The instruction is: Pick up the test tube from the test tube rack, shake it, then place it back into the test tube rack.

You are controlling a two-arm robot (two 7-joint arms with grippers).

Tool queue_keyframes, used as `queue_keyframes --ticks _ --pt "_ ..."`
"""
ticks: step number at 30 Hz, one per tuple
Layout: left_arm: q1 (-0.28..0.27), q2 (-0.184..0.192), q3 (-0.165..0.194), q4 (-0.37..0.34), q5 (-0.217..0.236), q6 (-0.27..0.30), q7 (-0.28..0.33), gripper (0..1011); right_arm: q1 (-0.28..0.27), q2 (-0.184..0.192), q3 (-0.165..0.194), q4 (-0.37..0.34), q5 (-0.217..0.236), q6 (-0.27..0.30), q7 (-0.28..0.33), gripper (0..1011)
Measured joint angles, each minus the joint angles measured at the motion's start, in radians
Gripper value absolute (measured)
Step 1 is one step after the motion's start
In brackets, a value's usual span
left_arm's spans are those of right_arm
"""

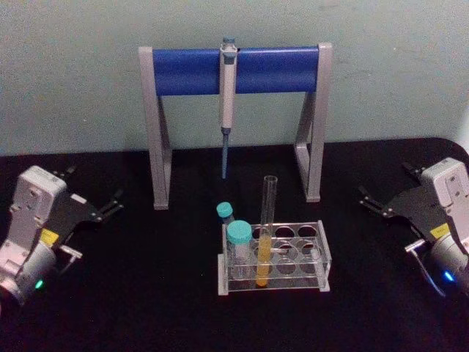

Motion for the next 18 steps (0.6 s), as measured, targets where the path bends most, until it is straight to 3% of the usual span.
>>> queue_keyframes --ticks 18 --pt "0.0 0.0 0.0 0.0 0.0 0.0 0.0 1001 0.0 0.0 0.0 0.0 0.0 0.0 0.0 1000"
